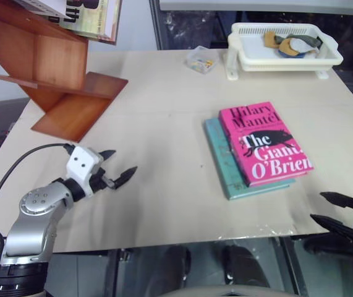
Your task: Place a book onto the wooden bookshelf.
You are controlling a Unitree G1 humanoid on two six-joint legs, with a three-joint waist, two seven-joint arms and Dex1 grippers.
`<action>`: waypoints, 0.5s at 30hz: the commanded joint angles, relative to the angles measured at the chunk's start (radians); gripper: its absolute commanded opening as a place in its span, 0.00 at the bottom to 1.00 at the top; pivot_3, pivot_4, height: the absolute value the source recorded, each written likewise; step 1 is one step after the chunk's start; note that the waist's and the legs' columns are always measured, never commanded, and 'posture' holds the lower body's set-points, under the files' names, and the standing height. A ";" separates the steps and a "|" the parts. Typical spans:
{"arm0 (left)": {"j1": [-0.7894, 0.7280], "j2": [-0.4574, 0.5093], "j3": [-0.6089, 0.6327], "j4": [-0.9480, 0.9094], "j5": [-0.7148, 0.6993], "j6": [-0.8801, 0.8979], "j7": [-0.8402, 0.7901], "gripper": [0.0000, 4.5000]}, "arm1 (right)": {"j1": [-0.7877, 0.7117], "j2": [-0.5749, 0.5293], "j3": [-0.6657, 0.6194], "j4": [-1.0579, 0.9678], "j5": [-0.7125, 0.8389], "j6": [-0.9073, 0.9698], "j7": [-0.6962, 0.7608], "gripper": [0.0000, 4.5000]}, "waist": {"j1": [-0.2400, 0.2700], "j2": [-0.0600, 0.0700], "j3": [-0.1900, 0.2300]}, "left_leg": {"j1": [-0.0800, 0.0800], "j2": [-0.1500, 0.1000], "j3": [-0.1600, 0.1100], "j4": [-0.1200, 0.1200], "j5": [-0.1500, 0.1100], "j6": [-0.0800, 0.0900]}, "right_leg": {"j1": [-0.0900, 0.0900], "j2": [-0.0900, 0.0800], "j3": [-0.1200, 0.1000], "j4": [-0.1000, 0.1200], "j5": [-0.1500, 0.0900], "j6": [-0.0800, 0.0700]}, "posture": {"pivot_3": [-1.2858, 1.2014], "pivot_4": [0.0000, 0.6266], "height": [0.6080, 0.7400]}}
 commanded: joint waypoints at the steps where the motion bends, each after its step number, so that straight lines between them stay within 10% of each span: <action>1: -0.013 0.020 0.030 -0.022 -0.010 -0.001 -0.004 0.99 | 0.005 0.002 -0.010 -0.018 0.008 -0.004 -0.003 1.00 | 0.000 0.000 0.000 | 0.000 0.000 0.000 0.000 0.000 0.000 | 0.000 0.000 0.000 0.000 0.000 0.000 | 0.52 0.24 1.00; 15: -0.032 0.026 0.025 -0.004 -0.004 -0.004 -0.006 0.99 | 0.016 0.006 -0.014 -0.023 0.009 -0.007 -0.006 1.00 | 0.000 0.000 0.000 | 0.000 0.000 0.000 0.000 0.000 0.000 | 0.000 0.000 0.000 0.000 0.000 0.000 | 0.52 0.24 1.00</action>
